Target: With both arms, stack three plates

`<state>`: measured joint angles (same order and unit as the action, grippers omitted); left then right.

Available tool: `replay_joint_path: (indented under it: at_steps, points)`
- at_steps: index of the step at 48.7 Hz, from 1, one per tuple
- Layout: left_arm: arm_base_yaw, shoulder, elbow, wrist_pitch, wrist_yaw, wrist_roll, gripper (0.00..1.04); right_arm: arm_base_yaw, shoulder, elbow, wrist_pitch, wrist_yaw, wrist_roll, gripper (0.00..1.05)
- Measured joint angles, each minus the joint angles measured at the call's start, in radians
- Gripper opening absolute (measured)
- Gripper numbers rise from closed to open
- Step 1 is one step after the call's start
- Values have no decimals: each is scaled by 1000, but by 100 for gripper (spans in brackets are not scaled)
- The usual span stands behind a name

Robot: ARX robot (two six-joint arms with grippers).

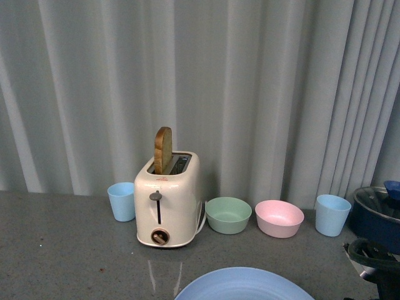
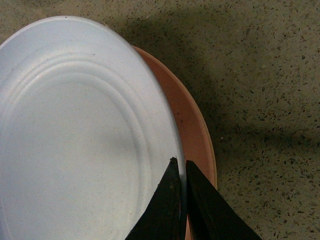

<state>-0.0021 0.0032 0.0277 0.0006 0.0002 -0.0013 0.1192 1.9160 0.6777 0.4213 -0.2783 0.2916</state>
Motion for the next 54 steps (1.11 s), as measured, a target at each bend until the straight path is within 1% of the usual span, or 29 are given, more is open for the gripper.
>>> replay_joint_path:
  at_steps: [7, 10, 11, 14, 19, 21, 24, 27, 31, 34, 37, 40, 46, 53, 54]
  points:
    - [0, 0, 0, 0, 0, 0, 98, -2, 2, 0, 2, 3, 0, 3]
    - [0, 0, 0, 0, 0, 0, 98, -3, 4, 0, 2, 4, 1, 13]
    - [0, 0, 0, 0, 0, 0, 98, -3, 4, 0, 1, 5, 1, 15]
    - [0, 0, 0, 0, 0, 0, 98, -5, 4, 0, -3, 7, 3, 25]
    - [0, 0, 0, 0, 0, 0, 98, -16, -5, -4, -14, 3, 10, 48]
    - [0, 0, 0, 0, 0, 0, 98, -19, -16, -9, -18, 3, 12, 54]
    - [0, 0, 0, 0, 0, 0, 98, -26, -55, -24, -29, -5, 19, 67]
    - [0, 0, 0, 0, 0, 0, 98, -34, -106, -38, -43, -13, 25, 77]
    - [0, 0, 0, 0, 0, 0, 98, -46, -167, -51, -56, -18, 26, 87]
    - [0, 0, 0, 0, 0, 0, 98, -66, -241, -66, -78, -19, 24, 99]
    - [0, 0, 0, 0, 0, 0, 98, -94, -316, -79, -102, -4, 19, 97]
    - [0, 0, 0, 0, 0, 0, 98, -116, -374, -88, -117, 10, 8, 97]
    - [0, 0, 0, 0, 0, 0, 98, -154, -515, -103, -150, 77, -45, 97]
    - [0, 0, 0, 0, 0, 0, 98, -167, -716, -113, -183, 130, -128, 97]
    - [0, 0, 0, 0, 0, 0, 98, -159, -742, -126, -149, 157, -147, 95]
